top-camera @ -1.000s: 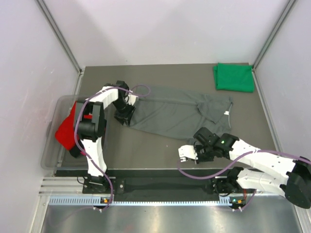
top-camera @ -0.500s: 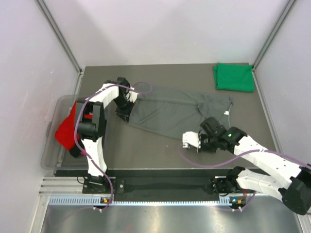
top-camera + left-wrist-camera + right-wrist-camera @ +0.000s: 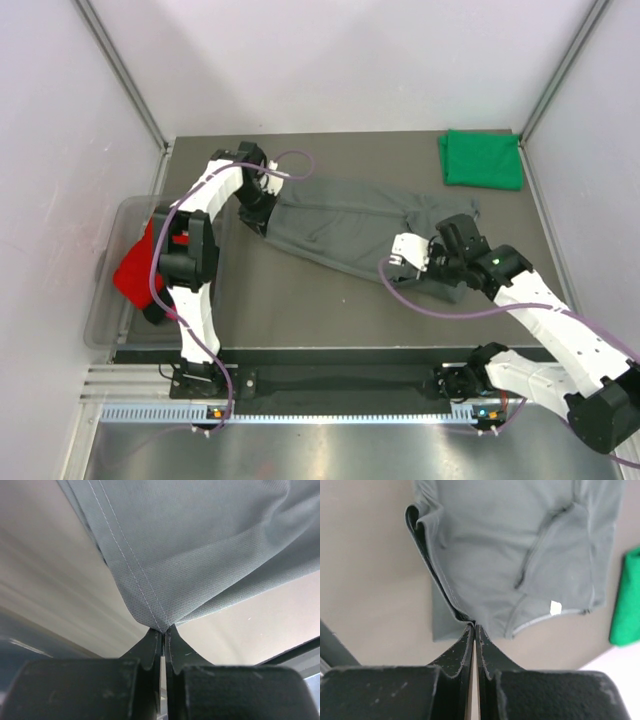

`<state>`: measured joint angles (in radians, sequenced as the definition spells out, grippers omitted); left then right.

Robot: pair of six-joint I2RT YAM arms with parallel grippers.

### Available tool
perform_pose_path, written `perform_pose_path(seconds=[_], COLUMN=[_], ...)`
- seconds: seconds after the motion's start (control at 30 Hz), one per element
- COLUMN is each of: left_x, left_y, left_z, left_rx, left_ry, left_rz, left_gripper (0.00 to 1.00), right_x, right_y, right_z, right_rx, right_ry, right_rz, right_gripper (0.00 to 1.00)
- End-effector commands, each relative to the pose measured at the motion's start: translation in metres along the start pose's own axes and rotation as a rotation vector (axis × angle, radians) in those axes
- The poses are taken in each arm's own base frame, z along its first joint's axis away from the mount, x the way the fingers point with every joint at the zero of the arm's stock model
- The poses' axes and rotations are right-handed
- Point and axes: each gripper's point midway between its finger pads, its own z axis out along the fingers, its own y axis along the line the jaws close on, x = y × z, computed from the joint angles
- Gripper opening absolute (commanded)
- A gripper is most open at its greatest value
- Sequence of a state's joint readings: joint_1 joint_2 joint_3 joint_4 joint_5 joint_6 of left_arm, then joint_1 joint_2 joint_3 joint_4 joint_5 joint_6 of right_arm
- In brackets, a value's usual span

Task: Fold and stack the t-shirts
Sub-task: Fold the tshirt

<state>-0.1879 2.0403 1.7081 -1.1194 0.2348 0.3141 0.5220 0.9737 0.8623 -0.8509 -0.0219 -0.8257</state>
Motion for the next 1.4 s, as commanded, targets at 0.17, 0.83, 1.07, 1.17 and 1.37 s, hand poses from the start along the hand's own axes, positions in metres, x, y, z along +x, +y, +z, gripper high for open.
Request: perform_pose_path(seconds=[0.17, 0.83, 1.07, 1.17, 1.37], left_x=[-0.023, -0.090, -0.100, -0.105, -0.112], left_y=[0.003, 0.005, 0.015, 0.017, 0.022], left_z=[-0.019, -0.001, 0.004, 0.008, 0.013], left_rx=[-0.027, -0.019, -0.062, -0.064, -0.077], left_ry=[-0.071, -0.139, -0.154, -0.161, -0.169], left_rz=[0.047, 0.057, 0.040, 0.038, 0.030], left_gripper=[0.00, 0.00, 0.00, 0.00, 0.00], right_x=[0.006, 0.015, 0.031, 0.035, 0.040], right_y=[-0.063, -0.177, -0.201, -0.211, -0.229], right_z=[-0.019, -0.005, 0.017, 0.025, 0.045], right_rx=[0.209, 0.490, 0.511, 0.522, 0.528], right_ry=[0.019, 0.054, 0.085, 0.089, 0.100], right_rz=[0.116, 0.282, 0.330, 0.344, 0.363], right_gripper=[0.00, 0.00, 0.00, 0.00, 0.00])
